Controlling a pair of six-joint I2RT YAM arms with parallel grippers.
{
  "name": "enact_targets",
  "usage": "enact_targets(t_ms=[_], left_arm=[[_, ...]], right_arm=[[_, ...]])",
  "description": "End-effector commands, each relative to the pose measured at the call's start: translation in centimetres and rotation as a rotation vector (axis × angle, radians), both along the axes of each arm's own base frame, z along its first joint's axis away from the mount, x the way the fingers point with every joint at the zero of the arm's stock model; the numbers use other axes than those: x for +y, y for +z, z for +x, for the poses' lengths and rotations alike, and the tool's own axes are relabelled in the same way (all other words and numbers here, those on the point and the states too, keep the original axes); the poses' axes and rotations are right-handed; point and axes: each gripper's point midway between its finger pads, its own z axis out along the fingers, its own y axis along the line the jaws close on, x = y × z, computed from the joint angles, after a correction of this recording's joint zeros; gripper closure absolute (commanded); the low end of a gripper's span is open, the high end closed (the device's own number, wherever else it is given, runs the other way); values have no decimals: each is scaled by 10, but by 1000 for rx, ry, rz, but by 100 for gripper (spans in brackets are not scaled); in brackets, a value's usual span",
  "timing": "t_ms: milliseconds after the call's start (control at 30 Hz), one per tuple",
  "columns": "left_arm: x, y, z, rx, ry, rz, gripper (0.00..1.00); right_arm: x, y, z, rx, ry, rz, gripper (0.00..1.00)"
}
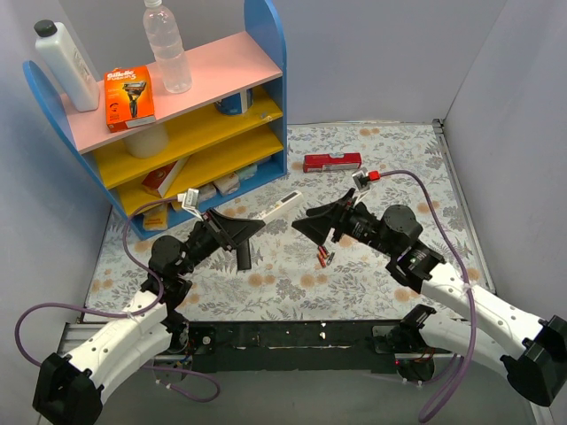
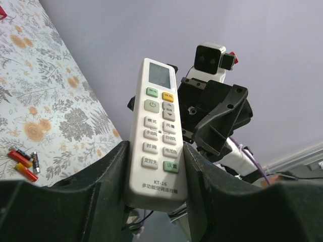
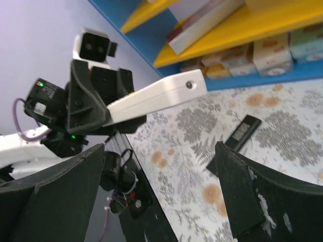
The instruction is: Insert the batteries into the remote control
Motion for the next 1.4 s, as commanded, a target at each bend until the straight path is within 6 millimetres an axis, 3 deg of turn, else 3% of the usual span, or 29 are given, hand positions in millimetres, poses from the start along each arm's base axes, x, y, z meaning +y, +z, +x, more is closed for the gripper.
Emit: enact_targets(t_ms=[0,533,633,667,733,767,833,867,933,1000,1033,1067,1167,1200,1267,1333,1367], left_arm=[[4,23,4,30,21,-104,100],[-4,33,-2,42,-45,-166,100],[-6,34,-3,38,-59,-160,100],[-8,32,-3,40,-65,-153,100],[-9,30,-3,34,-70,-137,99],[-10,27,-4,31,-75,-119,94],[-11,24,-5,16,-72,-87,83],[-12,13,-3,1,-57,-24,67],[-12,17,-4,-55,-44,34,53],[-12,7,-1,-105,-28,147,46],[-13,18,0,-148,-24,168,46],[-13,10,2,-135,-25,216,47],[-16,5,9,-167,-21,270,69],[-17,2,10,-153,-22,264,84],[-20,-9,11,-141,-33,242,95],[-22,-13,11,-105,-49,205,100],[-25,-19,11,-107,-62,192,100]], right_arm=[[8,76,2,-120,28,255,5],[33,88,16,-54,88,363,12],[36,91,17,-53,104,380,28],[37,91,18,-55,105,381,45],[37,94,18,-63,107,379,64],[37,96,17,-66,102,377,82],[37,91,21,-65,82,330,96],[36,89,21,-64,77,310,99],[37,77,23,-33,70,242,99],[36,81,23,-58,69,198,99],[36,77,23,-53,70,169,99],[37,72,25,-48,69,122,99],[40,50,25,10,90,21,99],[39,46,25,6,90,-4,99],[35,39,26,11,84,-51,99],[31,29,25,-18,87,-110,90],[29,28,23,-27,88,-125,80]])
